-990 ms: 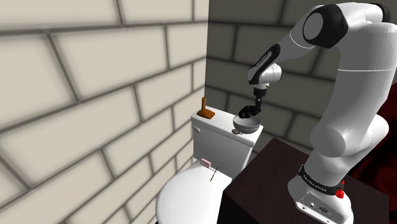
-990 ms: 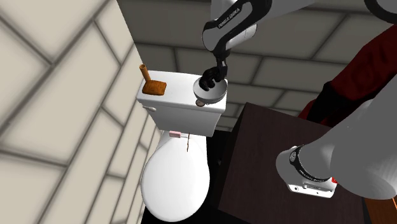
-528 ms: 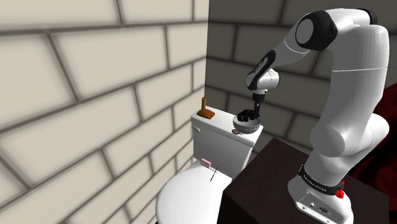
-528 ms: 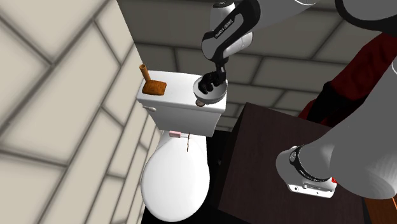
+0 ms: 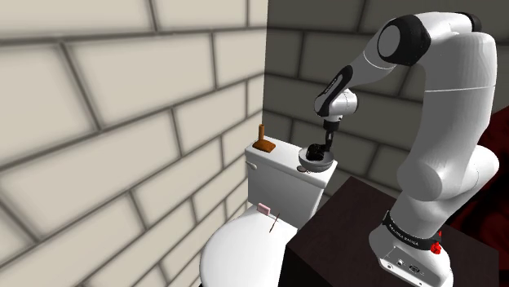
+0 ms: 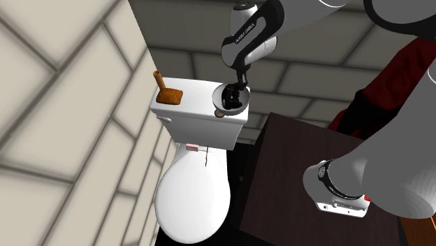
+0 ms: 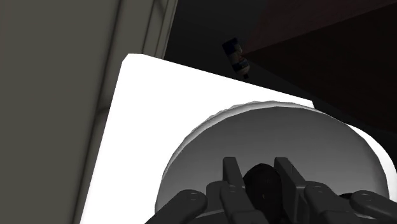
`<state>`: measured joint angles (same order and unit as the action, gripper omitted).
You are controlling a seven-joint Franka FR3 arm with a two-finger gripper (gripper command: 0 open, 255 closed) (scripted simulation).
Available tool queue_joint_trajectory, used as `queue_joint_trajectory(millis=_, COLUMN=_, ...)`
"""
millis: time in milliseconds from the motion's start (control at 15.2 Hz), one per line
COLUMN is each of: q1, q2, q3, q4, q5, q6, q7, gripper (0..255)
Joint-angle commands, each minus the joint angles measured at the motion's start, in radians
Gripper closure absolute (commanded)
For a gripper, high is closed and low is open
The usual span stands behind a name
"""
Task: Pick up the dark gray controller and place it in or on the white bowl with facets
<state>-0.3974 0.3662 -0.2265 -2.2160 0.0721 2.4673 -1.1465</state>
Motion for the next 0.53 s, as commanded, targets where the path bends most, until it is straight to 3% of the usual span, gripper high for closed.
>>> queue_joint_trajectory(millis=0, q1=0.000, q2=0.000, q3=0.000, q4=0.000, q5=0.000, q6=0.000, q7=0.000, gripper=0)
queue_joint_trajectory(millis=330, q1=0.000, q2=0.000, q3=0.000, q4=0.000, q5=0.000, q6=0.000, q7=0.000, gripper=0)
queue_joint_trajectory(millis=462, q1=0.008, q2=-0.051, q3=-0.010, q4=0.010, q5=-0.017, q6=-0.060, q7=0.012, gripper=0)
